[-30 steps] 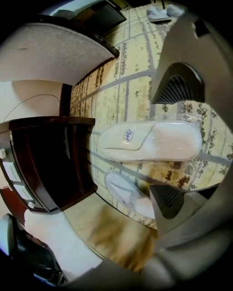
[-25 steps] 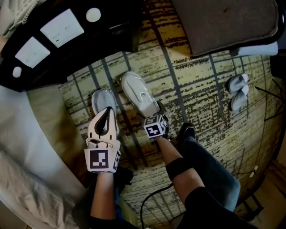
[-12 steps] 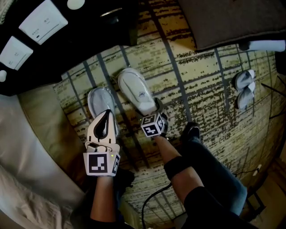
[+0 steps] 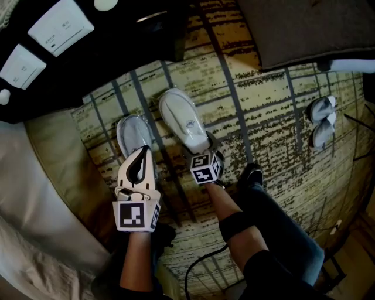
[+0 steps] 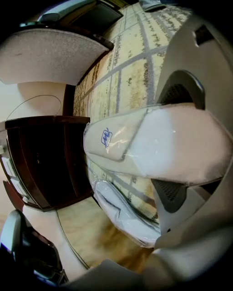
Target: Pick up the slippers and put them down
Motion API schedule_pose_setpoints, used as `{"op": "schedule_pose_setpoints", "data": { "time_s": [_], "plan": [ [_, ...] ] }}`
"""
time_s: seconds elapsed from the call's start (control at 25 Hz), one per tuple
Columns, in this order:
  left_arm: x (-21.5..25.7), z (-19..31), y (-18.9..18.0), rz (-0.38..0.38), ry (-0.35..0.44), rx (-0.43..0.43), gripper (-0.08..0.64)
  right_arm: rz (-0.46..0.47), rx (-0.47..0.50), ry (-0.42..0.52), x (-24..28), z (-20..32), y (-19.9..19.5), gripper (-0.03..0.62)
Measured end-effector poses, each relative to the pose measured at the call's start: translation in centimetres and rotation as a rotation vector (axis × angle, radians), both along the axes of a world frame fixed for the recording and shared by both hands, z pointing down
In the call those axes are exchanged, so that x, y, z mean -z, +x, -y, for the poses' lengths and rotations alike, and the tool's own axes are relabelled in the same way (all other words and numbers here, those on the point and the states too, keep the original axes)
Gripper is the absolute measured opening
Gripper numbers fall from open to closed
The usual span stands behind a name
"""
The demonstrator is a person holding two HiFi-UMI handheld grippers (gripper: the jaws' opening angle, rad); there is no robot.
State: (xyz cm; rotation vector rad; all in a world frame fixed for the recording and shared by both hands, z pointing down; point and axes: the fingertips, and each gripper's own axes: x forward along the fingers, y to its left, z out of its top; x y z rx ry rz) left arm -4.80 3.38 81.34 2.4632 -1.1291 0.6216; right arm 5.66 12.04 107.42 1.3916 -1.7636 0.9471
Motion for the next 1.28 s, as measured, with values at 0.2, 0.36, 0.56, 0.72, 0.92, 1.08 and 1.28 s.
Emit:
{"op": "schedule_pose_setpoints", "data": {
  "time_s": [0.2, 0.36, 0.56, 0.72, 0.92, 1.08, 1.28],
  "plan": [
    [0.1, -0.1, -0.4, 0.007, -0.002, 0.012, 0.001, 0.028, -0.048, 0.022, 2.1, 0.4, 0.2, 0.465],
    [1.1, 0.2, -0.7, 0.000, -0.027, 0.051, 0.001, 0.032, -0.045, 0.050, 4.8, 1.0, -0.1, 0.465],
    [3.0, 0.2, -1.4, 0.011, -0.030, 0.070, 0.001, 0.032, -0.031, 0.073, 9.2, 2.5, -1.0, 0.465],
    [4.5, 0.7, -2.3, 0.009, -0.028, 0.091, 0.001, 0.034, -0.027, 0.096, 12.0, 5.1, -1.8, 0.465],
    [5.0, 2.4, -3.7, 0.004, -0.011, 0.132, 0.001, 0.040, -0.033, 0.113, 13.5, 9.5, -3.1, 0.465],
    [4.7, 4.4, -4.8, 0.016, 0.026, 0.143, 0.001, 0.043, -0.047, 0.141, 14.2, 14.1, -3.5, 0.465],
    [4.8, 6.4, -5.3, 0.010, 0.052, 0.178, 0.001, 0.054, -0.060, 0.197, 15.1, 19.9, -3.8, 0.465]
  ]
}}
